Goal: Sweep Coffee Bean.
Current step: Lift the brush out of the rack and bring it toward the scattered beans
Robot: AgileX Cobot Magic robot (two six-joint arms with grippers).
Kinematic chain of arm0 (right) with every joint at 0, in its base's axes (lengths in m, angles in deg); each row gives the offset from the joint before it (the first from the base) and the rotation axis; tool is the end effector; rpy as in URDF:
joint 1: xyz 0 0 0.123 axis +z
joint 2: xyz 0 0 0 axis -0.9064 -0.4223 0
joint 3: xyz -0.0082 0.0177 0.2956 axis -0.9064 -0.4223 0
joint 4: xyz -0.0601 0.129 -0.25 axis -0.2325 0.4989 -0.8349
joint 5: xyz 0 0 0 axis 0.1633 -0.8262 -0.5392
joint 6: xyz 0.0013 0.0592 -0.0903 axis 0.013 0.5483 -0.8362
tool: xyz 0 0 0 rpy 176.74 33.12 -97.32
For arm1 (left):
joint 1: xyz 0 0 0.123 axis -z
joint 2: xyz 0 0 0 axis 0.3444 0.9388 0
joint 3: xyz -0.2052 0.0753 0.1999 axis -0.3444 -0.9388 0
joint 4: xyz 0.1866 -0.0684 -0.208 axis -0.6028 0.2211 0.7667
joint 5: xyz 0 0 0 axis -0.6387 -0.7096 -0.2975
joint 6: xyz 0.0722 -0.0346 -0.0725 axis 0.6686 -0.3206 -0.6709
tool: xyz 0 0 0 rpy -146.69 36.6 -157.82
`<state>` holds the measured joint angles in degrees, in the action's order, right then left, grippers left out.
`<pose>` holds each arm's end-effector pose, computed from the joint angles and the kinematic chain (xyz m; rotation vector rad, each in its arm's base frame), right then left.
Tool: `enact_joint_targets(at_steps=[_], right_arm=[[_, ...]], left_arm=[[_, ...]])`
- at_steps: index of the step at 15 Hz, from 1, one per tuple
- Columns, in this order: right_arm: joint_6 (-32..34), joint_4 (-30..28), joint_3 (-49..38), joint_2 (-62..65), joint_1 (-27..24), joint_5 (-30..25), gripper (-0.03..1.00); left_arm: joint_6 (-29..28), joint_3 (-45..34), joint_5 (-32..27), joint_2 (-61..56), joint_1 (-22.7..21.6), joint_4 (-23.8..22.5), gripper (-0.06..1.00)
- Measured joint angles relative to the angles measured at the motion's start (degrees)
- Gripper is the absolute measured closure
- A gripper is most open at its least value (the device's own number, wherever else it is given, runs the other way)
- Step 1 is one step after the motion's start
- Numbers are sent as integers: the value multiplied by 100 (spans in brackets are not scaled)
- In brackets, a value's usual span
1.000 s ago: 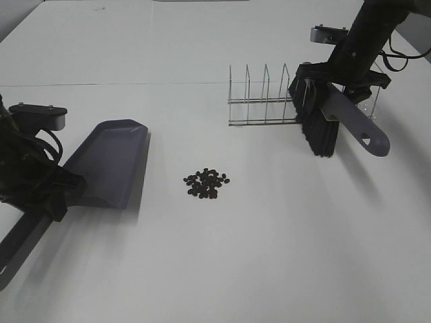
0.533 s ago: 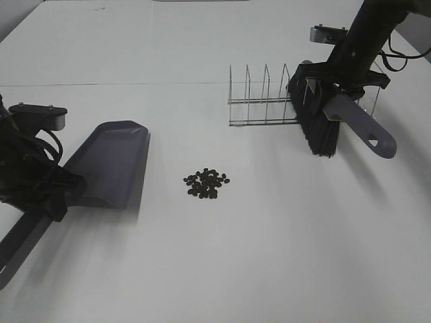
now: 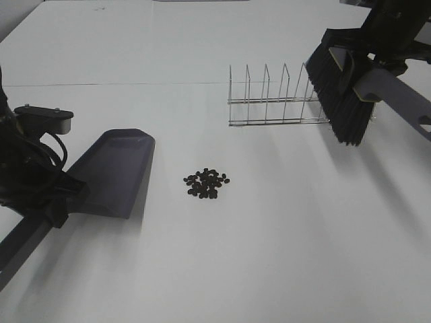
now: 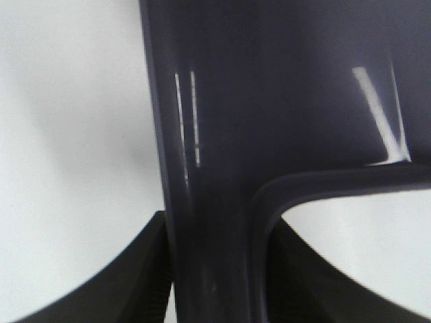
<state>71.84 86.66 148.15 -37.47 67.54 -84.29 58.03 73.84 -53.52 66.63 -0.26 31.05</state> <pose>0.4614 0.0349 0.2185 -0.0738 3.0048 0.2080 0.3038 -0.1147 0.1137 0.4157 3.0795 -0.0783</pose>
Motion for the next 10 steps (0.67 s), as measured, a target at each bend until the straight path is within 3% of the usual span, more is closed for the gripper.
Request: enact_joint_targets(at_steps=[3, 6, 10], right_arm=[[17, 0, -619, 693, 0, 6, 66], [0, -29, -1702, 1381, 0, -23, 66], [476, -825, -2257, 1644, 0, -63, 66]], left_arm=[[-384, 0, 52, 0, 407, -189, 60], [-814, 0, 476, 11, 848, -229, 60], [-1049, 0, 665, 418, 894, -407, 60]])
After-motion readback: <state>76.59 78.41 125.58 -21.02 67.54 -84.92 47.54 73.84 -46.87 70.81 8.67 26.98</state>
